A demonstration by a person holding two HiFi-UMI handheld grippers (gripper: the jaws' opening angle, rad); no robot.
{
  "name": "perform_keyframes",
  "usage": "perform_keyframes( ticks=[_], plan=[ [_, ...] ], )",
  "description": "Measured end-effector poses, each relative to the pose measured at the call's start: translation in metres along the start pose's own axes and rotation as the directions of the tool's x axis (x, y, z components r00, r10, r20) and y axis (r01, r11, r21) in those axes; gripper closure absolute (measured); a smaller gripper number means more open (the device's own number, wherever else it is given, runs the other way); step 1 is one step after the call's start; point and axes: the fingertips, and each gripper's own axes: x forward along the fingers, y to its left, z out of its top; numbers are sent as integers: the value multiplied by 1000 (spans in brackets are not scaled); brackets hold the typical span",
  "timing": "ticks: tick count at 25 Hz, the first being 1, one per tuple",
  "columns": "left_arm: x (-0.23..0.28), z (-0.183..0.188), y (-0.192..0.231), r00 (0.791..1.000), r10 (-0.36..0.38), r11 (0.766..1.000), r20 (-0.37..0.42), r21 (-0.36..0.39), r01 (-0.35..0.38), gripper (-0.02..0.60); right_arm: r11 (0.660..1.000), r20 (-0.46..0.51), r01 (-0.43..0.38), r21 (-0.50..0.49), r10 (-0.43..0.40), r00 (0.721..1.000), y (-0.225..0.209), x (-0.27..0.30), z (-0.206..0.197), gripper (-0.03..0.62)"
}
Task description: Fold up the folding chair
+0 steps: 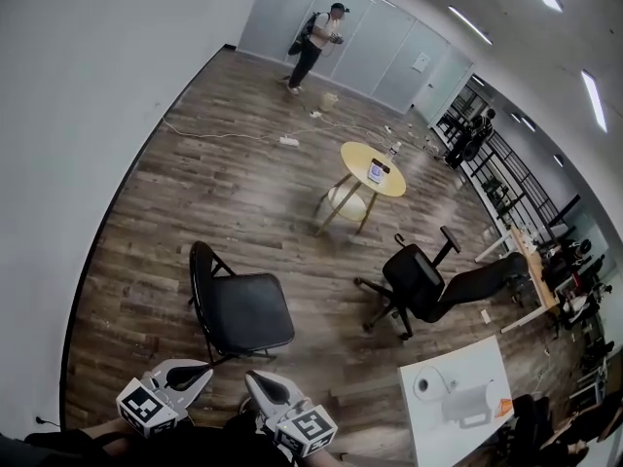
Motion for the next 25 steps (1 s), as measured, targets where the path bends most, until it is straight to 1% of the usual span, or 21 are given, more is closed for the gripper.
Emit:
perform_keyframes(
  ticks=[3,6,13,17,20,25],
  plan=[
    [14,-1,13,1000,25,999,16,25,-26,581,1000,6,-17,2,17,1000,-25,6,-1,592],
    [32,-3,30,997,81,996,16,32,-81,581,998,10,-56,5,56,998,-53,18,-2,592],
    [86,0,49,981,196,981,12,-8,-196,581,985,-13,-170,8,170,985,-108,30,1,592],
    [110,9,64,961,276,961,-6,-23,-276,581,978,-25,-205,24,206,978,-139,34,0,592],
    [119,1,77,946,324,946,-17,-18,-324,581,972,-27,-231,33,232,972,-158,35,-2,592],
    [128,-3,84,915,400,916,-48,-15,-401,551,958,-32,-282,58,284,958,-180,38,-9,592]
  ],
)
